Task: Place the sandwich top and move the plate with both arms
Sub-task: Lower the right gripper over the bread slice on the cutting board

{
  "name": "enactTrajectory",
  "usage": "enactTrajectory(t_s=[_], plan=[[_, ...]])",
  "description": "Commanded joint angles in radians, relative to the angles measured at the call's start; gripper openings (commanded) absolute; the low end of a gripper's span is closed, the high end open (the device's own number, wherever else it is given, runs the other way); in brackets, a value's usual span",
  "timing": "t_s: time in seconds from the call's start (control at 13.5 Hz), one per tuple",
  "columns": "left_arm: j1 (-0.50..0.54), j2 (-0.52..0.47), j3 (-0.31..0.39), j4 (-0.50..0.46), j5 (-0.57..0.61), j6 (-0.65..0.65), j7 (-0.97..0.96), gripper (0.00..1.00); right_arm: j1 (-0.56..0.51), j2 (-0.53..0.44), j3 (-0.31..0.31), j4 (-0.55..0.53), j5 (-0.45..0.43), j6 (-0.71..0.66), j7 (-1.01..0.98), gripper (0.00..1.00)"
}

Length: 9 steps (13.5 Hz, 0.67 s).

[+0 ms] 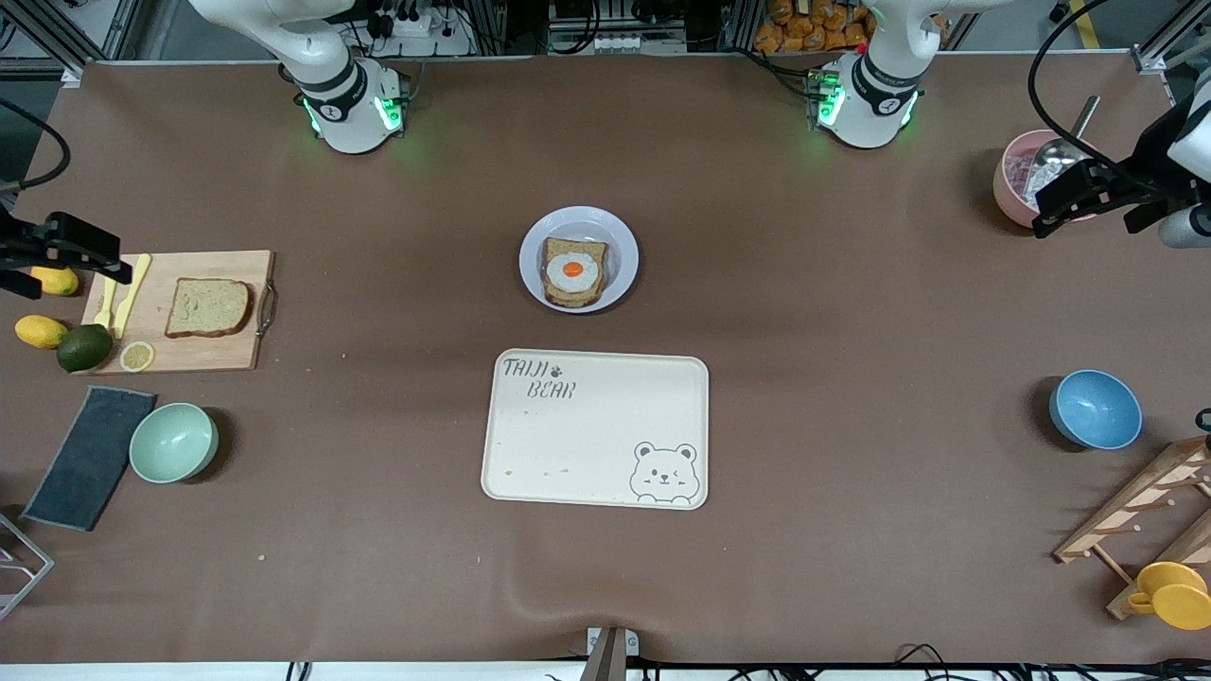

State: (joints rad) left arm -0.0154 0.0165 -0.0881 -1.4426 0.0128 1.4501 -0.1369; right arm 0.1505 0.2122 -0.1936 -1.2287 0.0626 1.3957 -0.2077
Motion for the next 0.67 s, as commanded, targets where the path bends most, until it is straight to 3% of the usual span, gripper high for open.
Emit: enactTrajectory(t_s=[0.0,0.59], plan=[[0.003,-0.01,-0.004,0.002,0.001,-0.013,0.019,1.0,0.02,0.004,0.002,0.008,0.005,0.005,-0.003,1.0],[-0.005,-0.012,-0.016,-0.004,-0.007,-0.017,-0.004,1.0,-0.012,-0.005,-0.004,-0.015,0.003,-0.012,-0.013,1.0]])
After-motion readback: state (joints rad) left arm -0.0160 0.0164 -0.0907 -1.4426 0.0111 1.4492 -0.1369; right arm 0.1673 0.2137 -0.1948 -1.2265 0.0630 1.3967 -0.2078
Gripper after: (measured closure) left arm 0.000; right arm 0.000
